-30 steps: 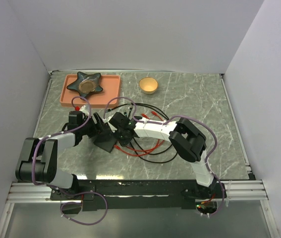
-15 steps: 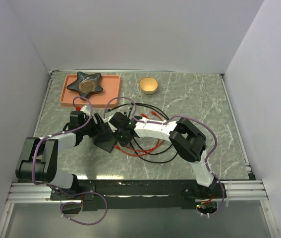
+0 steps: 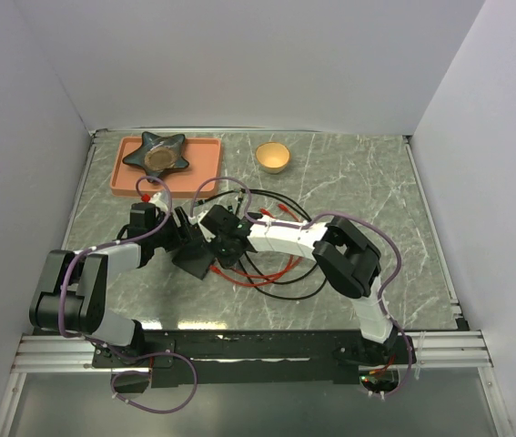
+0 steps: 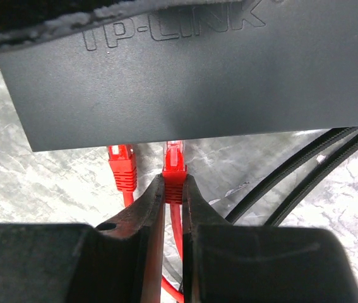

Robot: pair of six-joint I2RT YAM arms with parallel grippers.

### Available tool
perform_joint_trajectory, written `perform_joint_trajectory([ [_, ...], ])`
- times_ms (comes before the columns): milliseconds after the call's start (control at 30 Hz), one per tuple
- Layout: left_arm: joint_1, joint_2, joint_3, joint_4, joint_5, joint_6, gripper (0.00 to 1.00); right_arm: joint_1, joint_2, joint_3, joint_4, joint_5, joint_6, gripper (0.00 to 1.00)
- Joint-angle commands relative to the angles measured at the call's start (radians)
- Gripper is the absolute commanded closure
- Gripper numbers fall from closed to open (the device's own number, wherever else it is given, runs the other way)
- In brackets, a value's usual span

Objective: Insert the plug into the switch port

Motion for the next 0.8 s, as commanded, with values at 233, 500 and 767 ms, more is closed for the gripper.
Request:
perform_joint_trajectory([
  [233,-0.035,0.013,0.017,0.011,0.046,-0.008,0.27,0.014,-0.015,0.019,0.133,0.016,0.011,1.0],
  [500,-0.09,-0.001,-0.001,0.031,0.038,-0.05,0.28,0.015,-0.015,-0.038,0.228,0.007,0.03,1.0],
  [767,-0.107,-0.006,-0.021,0.008,0.017,-0.079,0.32,0.014,-0.065,-0.107,0.329,0.045,0.06,1.0],
])
